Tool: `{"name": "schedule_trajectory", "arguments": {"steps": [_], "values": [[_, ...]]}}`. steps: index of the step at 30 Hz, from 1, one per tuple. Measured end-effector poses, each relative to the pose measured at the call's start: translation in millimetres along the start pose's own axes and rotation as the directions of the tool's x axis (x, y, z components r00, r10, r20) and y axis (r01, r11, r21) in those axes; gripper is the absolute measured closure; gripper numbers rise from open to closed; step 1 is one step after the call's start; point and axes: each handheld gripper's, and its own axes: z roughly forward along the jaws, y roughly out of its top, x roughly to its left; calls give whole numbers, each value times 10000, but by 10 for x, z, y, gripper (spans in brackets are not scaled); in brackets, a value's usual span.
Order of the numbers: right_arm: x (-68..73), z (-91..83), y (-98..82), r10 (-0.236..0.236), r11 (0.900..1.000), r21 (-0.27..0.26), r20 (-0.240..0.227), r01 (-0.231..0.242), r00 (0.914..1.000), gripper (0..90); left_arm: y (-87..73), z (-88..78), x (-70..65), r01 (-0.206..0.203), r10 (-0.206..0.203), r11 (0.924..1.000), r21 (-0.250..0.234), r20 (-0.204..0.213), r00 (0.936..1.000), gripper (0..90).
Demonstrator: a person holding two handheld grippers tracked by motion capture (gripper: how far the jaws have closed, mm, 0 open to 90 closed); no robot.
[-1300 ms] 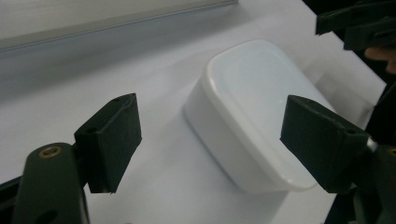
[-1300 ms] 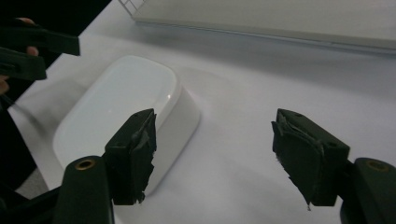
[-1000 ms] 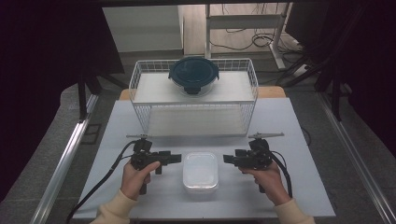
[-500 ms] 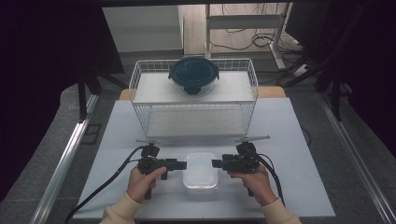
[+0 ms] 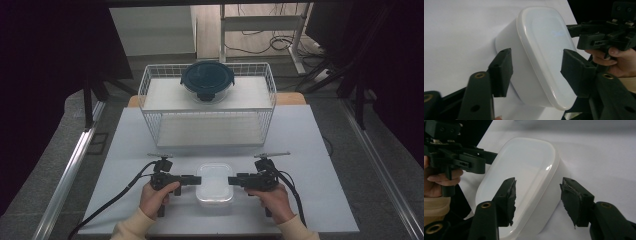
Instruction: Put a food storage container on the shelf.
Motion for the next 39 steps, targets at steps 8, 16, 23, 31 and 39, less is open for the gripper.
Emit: {"name": "schedule_trajectory", "arguments": {"steps": [8,16,23,31,39], "values": [[-46,23,-28,460,9989,143,-458,-454,9979,622,-20,19,25,364,-371,9992,193,418,9984,653],[-73,-33,-46,1111,9935,-143,-976,-1131,9890,702,-28,-50,-3,330,-329,9995,-9,596,9977,727],[-53,-90,-44,808,9959,-307,-1212,-851,9893,745,-46,-105,-66,83,-68,9996,-268,557,9984,764],[9,-145,-20,132,9984,-534,-977,-185,9951,788,-56,-156,-122,-168,202,9985,-524,649,9977,797],[92,-197,6,-339,9966,-777,-982,263,9946,791,-48,-217,-166,-387,443,9966,-721,780,9960,791]]}}
